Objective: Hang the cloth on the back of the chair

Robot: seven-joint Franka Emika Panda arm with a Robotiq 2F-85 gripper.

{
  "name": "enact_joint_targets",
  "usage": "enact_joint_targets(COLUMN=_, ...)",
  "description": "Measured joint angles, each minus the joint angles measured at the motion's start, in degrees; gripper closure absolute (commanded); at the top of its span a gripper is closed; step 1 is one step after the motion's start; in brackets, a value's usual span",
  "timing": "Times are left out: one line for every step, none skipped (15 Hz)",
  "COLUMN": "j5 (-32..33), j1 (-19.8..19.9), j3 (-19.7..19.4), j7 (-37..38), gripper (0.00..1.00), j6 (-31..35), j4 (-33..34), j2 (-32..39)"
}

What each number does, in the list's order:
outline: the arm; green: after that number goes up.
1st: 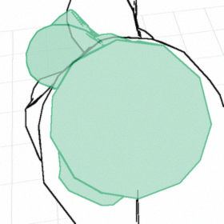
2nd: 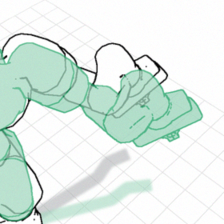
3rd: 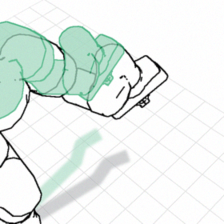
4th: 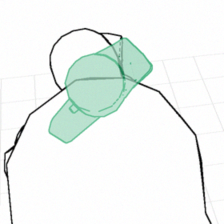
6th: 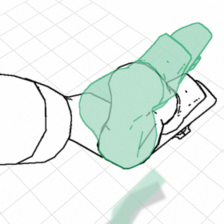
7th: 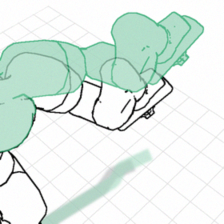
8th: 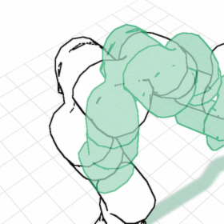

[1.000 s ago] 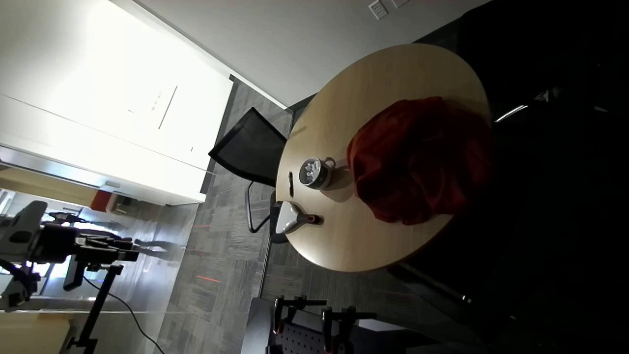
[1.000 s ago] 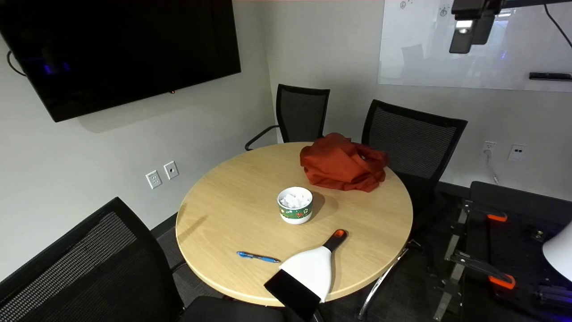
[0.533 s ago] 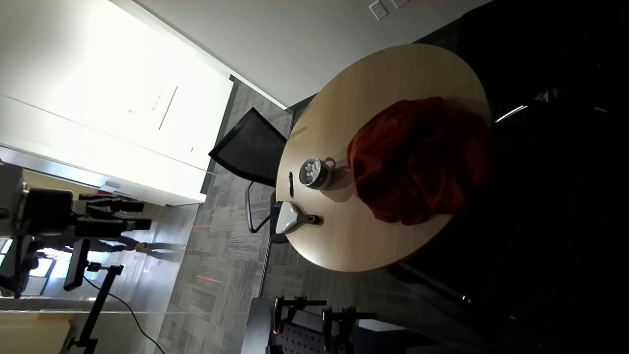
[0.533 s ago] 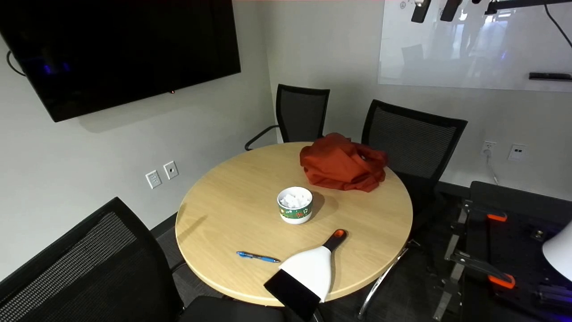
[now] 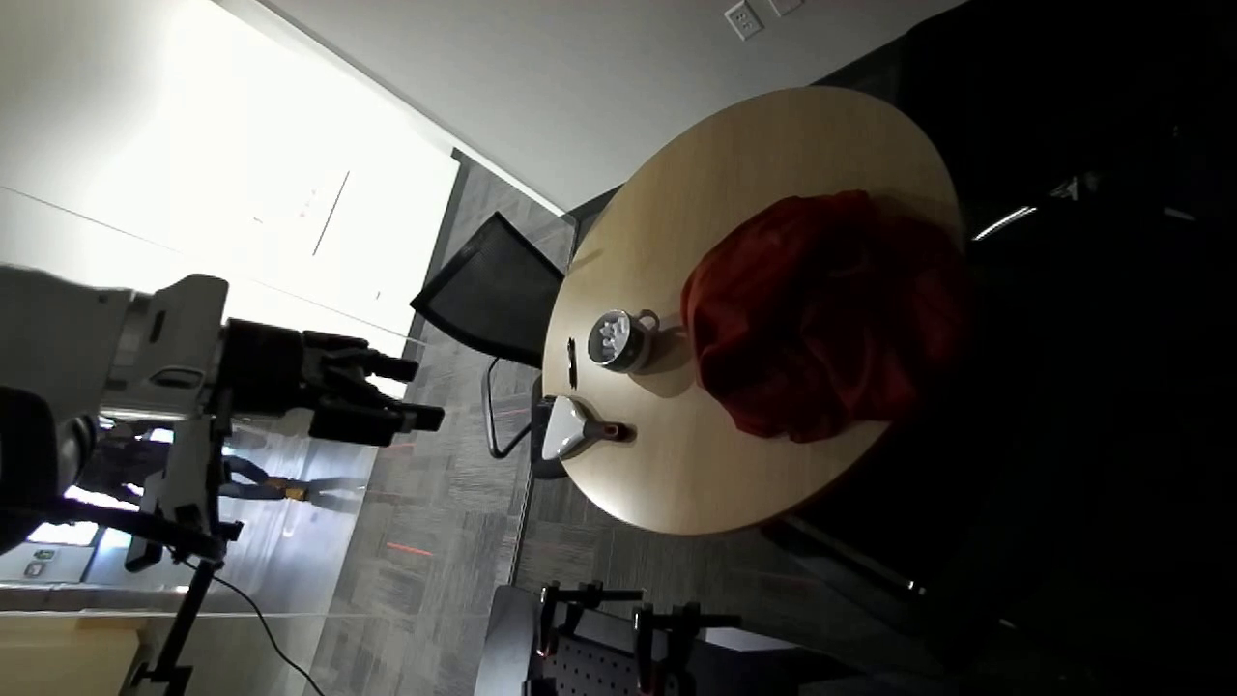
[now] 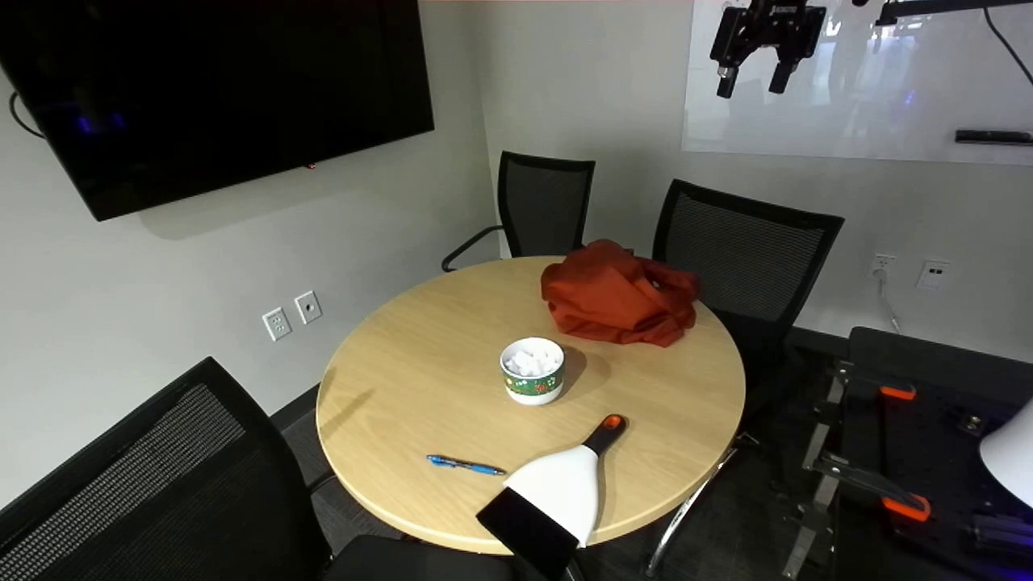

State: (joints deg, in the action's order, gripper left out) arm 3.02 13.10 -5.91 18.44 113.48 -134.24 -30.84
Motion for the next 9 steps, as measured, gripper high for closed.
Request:
enact_joint_targets(j5=0.0, j1=0.1, j3=0.0, j7=0.0, gripper=0.00, j6=0.2, j4=0.0, j2=1.0)
enact_joint_targets(j5=0.0, j1=0.1, j3=0.0, j7=0.0, gripper=0.00, j6=0.3, j4=0.0, j2=1.4)
enact_joint_targets(j5=0.0, j1=0.1, j3=0.1, j7=0.0, gripper=0.00, j6=0.3, j4=0.0, j2=1.5)
enact_joint_targets(j5=0.0, j1=0.1, j3=0.2, j7=0.0, gripper=0.00, j6=0.3, j4=0.1, j2=1.3)
enact_joint_targets(j5=0.0, j1=0.1, j3=0.2, j7=0.0, gripper=0.00, j6=0.3, j4=0.1, j2=1.2)
enact_joint_targets(j5=0.0, j1=0.1, j3=0.2, j7=0.0, gripper=0.00, j6=0.3, j4=0.1, j2=1.2)
enact_joint_targets(j5=-0.3, j1=0.1, j3=0.0, j7=0.0, gripper=0.00, j6=0.3, j4=0.1, j2=1.4)
enact_joint_targets(j5=-0.8, j1=0.1, j3=-0.3, j7=0.0, gripper=0.00, j6=0.3, j4=0.2, j2=2.0)
enact_joint_targets(j5=-2.0, j1=0.1, j3=-0.9, j7=0.0, gripper=0.00, j6=0.3, j4=0.6, j2=3.0)
